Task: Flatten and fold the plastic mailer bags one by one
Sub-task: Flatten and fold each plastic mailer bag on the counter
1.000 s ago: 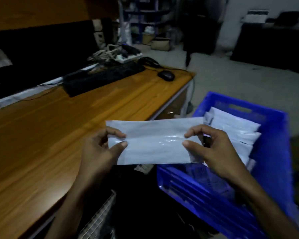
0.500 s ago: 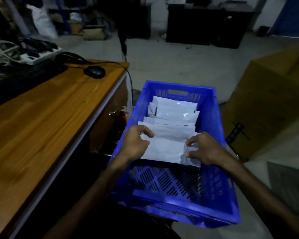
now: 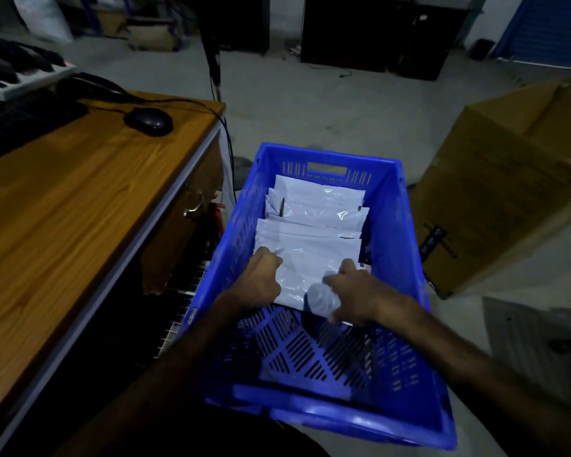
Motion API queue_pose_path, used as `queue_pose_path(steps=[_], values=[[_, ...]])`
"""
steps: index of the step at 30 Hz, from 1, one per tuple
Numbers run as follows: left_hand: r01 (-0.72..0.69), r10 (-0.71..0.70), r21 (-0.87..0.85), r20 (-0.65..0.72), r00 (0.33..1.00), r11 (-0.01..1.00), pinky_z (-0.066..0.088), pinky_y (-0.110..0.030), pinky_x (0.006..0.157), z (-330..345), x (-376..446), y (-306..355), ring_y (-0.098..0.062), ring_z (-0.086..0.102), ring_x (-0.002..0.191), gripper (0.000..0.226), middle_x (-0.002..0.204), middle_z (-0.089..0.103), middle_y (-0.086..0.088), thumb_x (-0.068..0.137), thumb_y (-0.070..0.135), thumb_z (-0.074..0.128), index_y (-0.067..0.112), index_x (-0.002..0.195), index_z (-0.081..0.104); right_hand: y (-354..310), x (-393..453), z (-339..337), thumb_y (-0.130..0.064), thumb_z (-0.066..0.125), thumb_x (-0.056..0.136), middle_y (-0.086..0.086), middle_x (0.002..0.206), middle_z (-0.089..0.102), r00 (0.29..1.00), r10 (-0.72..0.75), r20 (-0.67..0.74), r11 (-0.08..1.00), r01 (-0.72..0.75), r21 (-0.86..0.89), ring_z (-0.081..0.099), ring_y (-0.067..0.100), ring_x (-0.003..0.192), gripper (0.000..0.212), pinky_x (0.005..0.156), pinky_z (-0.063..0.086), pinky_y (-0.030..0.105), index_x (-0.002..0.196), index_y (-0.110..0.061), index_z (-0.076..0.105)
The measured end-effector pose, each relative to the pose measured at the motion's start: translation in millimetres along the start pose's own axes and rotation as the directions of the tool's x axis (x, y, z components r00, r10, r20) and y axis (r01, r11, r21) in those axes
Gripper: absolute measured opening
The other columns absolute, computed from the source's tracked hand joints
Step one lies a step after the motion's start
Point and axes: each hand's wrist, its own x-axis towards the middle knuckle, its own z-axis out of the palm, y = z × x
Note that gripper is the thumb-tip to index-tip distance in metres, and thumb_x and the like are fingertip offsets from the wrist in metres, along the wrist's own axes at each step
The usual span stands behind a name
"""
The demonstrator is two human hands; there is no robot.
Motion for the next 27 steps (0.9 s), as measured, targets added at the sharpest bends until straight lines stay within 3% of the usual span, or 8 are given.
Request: queue_pose_path(steps=[2, 4, 10, 13, 16, 22, 24, 27], values=[[-0.028, 0.025, 0.141, 0.027, 0.999, 0.990, 0.040, -0.033, 0.090, -3, -2, 4, -0.035, 0.050, 0.120, 0.030, 0.118, 0.037, -0.007, 0.086, -0.005, 0.058, 0.002, 0.115, 0.056, -12, 2, 9, -0.036, 0.080, 0.087, 0.009, 0.145, 0.030, 0.989, -0.080, 0.122, 0.995, 0.088, -0.055, 0.047, 0.034, 0.129, 0.075, 0.101, 0.051, 0.049, 0.151, -0.026, 0.042], [-0.073, 0.063, 0.303, 0.041, 0.997, 0.950, 0.044, -0.036, 0.098, -7, -5, 9, -0.036, 0.047, 0.125, 0.037, 0.136, 0.036, -0.013, 0.087, 0.001, 0.060, 0.008, 0.123, 0.055, -21, 6, 20, -0.029, 0.079, 0.087, 0.010, 0.151, 0.027, 0.973, -0.099, 0.207, 0.984, 0.127, -0.128, 0.044, 0.034, 0.133, 0.078, 0.099, 0.052, 0.050, 0.154, -0.032, 0.038], [-0.104, 0.224, 0.762, -0.054, 0.973, 0.639, 0.048, -0.044, 0.096, -16, -33, 35, -0.037, 0.035, 0.136, 0.037, 0.154, 0.022, -0.019, 0.090, 0.017, 0.068, 0.012, 0.126, 0.064, -18, 20, 36, -0.035, 0.067, 0.097, 0.006, 0.158, 0.013, 0.971, -0.050, 0.235, 0.950, 0.119, -0.287, 0.028, 0.037, 0.139, 0.061, 0.100, 0.048, 0.057, 0.151, -0.026, 0.040], [-0.214, 0.306, 0.758, 0.019, 0.952, 0.617, 0.043, -0.046, 0.096, -15, -35, 39, -0.033, 0.036, 0.132, 0.025, 0.143, 0.036, -0.013, 0.093, 0.020, 0.062, 0.015, 0.117, 0.068, -16, 24, 41, -0.035, 0.067, 0.097, 0.005, 0.158, 0.008, 0.977, -0.005, 0.213, 0.945, 0.074, -0.318, 0.017, 0.041, 0.144, 0.057, 0.100, 0.046, 0.065, 0.148, -0.026, 0.043], [-0.293, 0.202, 0.630, 0.214, 0.956, 0.719, 0.043, -0.050, 0.100, -6, -33, 29, -0.033, 0.035, 0.135, 0.033, 0.147, 0.038, -0.014, 0.097, 0.028, 0.058, 0.012, 0.125, 0.062, -17, 22, 42, -0.033, 0.060, 0.102, 0.004, 0.169, -0.019, 0.980, 0.027, 0.198, 0.951, 0.037, -0.308, -0.005, 0.045, 0.154, 0.074, 0.109, 0.036, 0.072, 0.162, -0.022, 0.018], [-0.188, -0.002, 0.562, 0.320, 0.947, 0.806, 0.036, -0.062, 0.115, 4, -20, 9, -0.047, 0.004, 0.154, 0.078, 0.170, -0.002, -0.015, 0.097, 0.044, 0.060, 0.028, 0.163, 0.021, -24, 19, 26, -0.032, 0.054, 0.106, 0.003, 0.165, -0.036, 0.966, 0.142, 0.214, 0.918, -0.047, -0.394, -0.015, 0.043, 0.155, 0.076, 0.109, 0.032, 0.076, 0.165, -0.034, 0.005], [-0.155, -0.043, 0.543, 0.334, 0.942, 0.826, 0.030, -0.062, 0.118, 6, -16, 11, -0.046, -0.006, 0.157, 0.083, 0.171, -0.018, -0.011, 0.099, 0.040, 0.060, 0.030, 0.165, 0.011, -24, 26, 22, -0.025, 0.054, 0.106, 0.003, 0.166, -0.035, 0.967, 0.150, 0.206, 0.913, -0.056, -0.403, -0.014, 0.044, 0.155, 0.080, 0.110, 0.029, 0.076, 0.165, -0.032, 0.000], [-0.134, -0.062, 0.544, 0.326, 0.943, 0.829, 0.029, -0.061, 0.120, 10, -8, 14, -0.048, -0.001, 0.156, 0.081, 0.171, -0.019, -0.012, 0.100, 0.035, 0.059, 0.031, 0.165, 0.012, -17, 42, 26, -0.033, 0.056, 0.103, 0.008, 0.169, -0.025, 0.970, 0.180, 0.161, 0.951, -0.130, -0.282, -0.006, 0.050, 0.155, 0.085, 0.111, 0.028, 0.076, 0.165, -0.030, -0.001]])
